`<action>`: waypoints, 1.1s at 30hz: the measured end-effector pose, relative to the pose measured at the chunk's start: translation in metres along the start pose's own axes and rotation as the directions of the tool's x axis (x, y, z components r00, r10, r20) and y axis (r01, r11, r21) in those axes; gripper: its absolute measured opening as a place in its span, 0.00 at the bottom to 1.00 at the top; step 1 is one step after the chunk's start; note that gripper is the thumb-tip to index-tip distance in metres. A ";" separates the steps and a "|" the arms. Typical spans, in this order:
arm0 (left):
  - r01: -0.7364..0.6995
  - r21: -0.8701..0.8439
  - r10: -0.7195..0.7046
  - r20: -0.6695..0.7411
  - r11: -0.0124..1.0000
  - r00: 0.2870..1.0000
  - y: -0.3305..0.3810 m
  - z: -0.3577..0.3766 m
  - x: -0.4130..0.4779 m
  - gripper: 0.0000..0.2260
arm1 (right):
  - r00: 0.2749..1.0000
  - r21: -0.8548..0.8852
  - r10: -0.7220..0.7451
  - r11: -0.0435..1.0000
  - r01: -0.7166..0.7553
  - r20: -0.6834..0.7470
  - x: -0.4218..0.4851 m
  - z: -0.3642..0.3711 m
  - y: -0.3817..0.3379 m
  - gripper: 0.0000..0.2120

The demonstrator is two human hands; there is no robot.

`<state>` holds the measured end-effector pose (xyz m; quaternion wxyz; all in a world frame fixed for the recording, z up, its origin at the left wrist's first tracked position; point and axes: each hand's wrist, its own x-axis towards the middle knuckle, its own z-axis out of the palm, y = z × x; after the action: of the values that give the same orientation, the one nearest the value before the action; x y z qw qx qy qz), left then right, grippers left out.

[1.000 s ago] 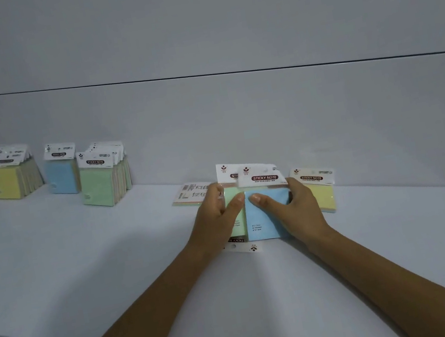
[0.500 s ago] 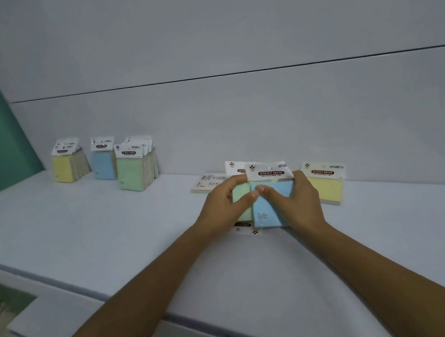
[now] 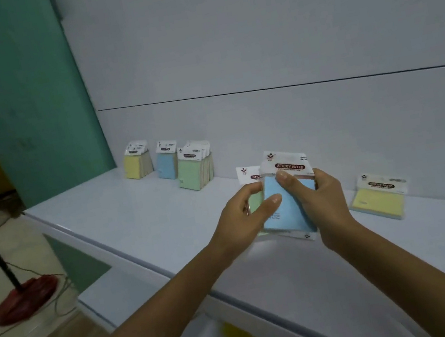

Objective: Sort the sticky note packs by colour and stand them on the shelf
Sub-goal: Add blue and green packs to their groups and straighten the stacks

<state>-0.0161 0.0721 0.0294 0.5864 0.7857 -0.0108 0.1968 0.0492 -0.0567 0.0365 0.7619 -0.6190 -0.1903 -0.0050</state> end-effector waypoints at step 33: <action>0.075 -0.433 -0.237 -0.334 0.898 0.912 -0.071 -0.382 -0.132 0.09 | 0.904 -0.026 0.288 0.955 -0.295 0.316 -0.099 0.372 0.046 0.11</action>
<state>-0.2337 0.4197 0.0112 0.7434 0.5899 0.1254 0.2893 -0.1370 0.2833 0.0239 0.7206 -0.6247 -0.2152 0.2104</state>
